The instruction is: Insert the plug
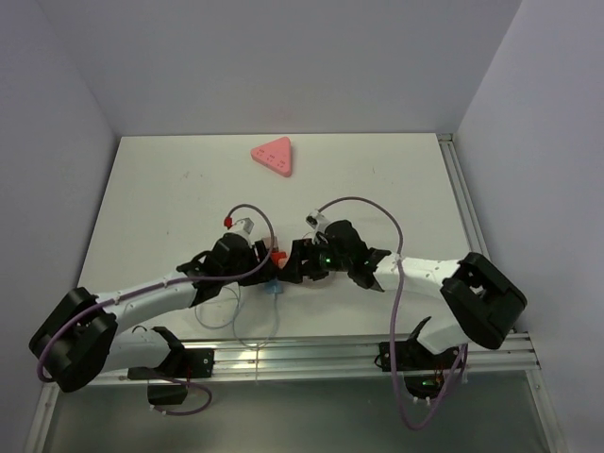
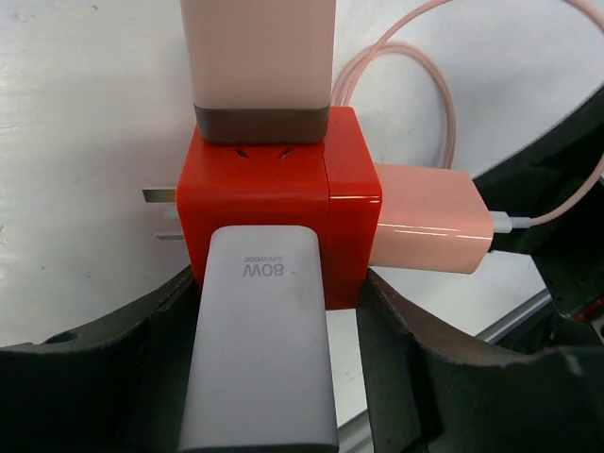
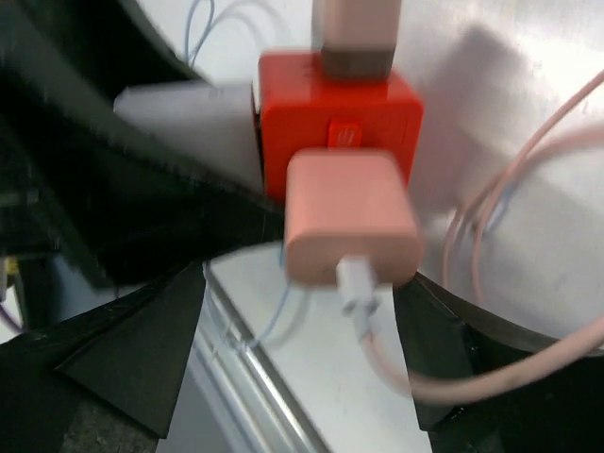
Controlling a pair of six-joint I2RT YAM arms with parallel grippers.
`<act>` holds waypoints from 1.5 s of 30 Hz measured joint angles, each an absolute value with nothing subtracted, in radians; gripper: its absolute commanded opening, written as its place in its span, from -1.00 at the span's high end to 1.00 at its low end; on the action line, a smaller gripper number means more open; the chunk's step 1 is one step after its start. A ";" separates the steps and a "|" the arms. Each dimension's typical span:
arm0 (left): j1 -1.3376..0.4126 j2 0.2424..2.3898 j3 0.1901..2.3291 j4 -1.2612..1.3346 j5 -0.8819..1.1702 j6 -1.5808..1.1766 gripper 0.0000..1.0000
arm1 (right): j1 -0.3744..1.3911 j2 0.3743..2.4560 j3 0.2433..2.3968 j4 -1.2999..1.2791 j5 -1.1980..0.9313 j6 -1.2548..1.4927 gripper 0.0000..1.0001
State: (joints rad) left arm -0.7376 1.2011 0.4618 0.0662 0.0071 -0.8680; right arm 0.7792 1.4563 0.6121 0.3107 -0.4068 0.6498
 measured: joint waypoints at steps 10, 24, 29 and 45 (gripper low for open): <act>-0.682 1.353 0.733 -0.269 0.007 -0.725 0.99 | 0.803 1.007 0.412 0.149 -0.486 0.700 -1.00; -0.596 1.654 1.098 -0.513 -0.067 -0.514 0.85 | 0.805 0.438 0.340 -0.221 -0.357 0.740 -1.00; -0.575 1.769 1.234 -0.557 -0.078 -0.455 0.19 | 0.805 0.380 0.303 -0.307 -0.310 0.768 -1.00; -0.542 1.787 1.288 -0.558 -0.103 -0.410 -0.99 | 0.805 0.239 0.273 -0.440 -0.230 0.813 -1.00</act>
State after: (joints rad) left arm -0.5419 1.7866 1.2877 -0.5579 -0.1028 -0.4099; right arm 0.8055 0.2386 0.2729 -0.4397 -0.2298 0.8127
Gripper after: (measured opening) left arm 0.994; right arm 0.999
